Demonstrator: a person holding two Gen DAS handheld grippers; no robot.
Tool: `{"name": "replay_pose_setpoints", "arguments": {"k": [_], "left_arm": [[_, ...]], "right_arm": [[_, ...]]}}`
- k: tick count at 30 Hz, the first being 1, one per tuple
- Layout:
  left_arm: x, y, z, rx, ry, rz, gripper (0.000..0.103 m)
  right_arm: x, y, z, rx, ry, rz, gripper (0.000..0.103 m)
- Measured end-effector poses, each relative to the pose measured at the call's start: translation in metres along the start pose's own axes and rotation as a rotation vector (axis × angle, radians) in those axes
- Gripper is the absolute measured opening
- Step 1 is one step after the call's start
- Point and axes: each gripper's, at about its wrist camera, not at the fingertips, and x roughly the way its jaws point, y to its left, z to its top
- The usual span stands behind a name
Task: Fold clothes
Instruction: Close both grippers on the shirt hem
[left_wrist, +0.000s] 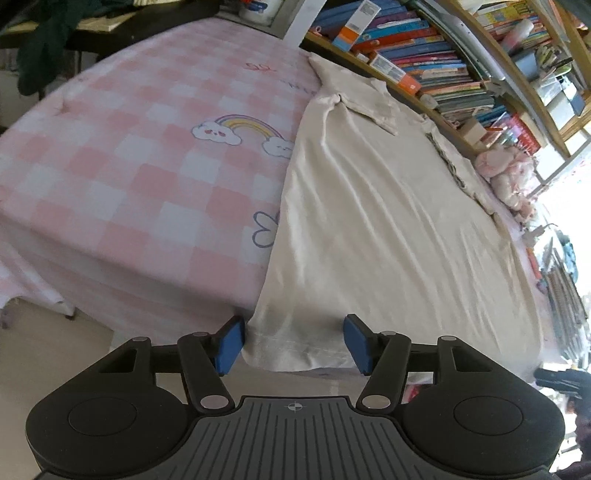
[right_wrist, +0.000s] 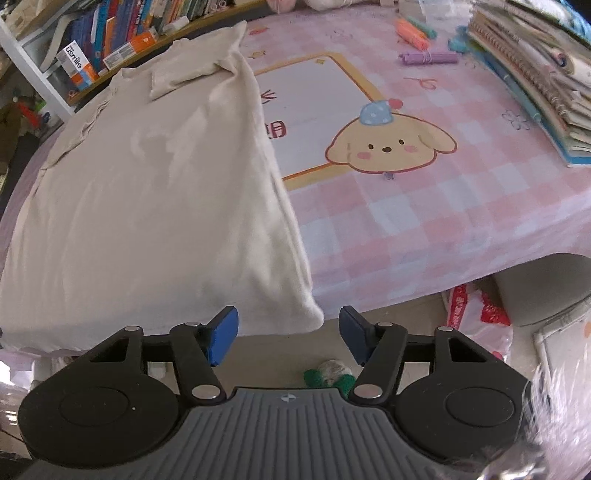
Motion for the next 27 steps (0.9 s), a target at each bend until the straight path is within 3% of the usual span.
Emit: {"name": "replay_pose_setpoints", "arguments": {"k": [3,8,15,21,23,27], "left_arm": [[-0.002,0.001,0.003,0.020,0.009,-0.035,0.059],[-0.002,-0.007,0.005,0.147,0.031,-0.034,0.058],[0.008,-0.007,0.007,0.211,0.071,-0.034,0.057],[0.007,0.006,0.009,0.136,0.056,-0.052,0.038],[0.006,0.006,0.009,0.120,0.056,-0.046,0.035],[0.007,0.002,0.012,0.106,0.064,-0.028,0.016]], "right_arm": [[0.003,-0.003,0.008,-0.021,0.028,0.038,0.058],[0.008,-0.005,0.017,-0.053,0.070,0.129,0.057],[0.015,0.001,0.025,-0.125,0.132,0.128,0.057],[0.016,-0.004,0.027,-0.109,0.149,0.130,0.051],[0.016,-0.007,0.028,-0.102,0.151,0.134,0.045],[0.016,-0.006,0.029,-0.103,0.160,0.159,0.030]]}}
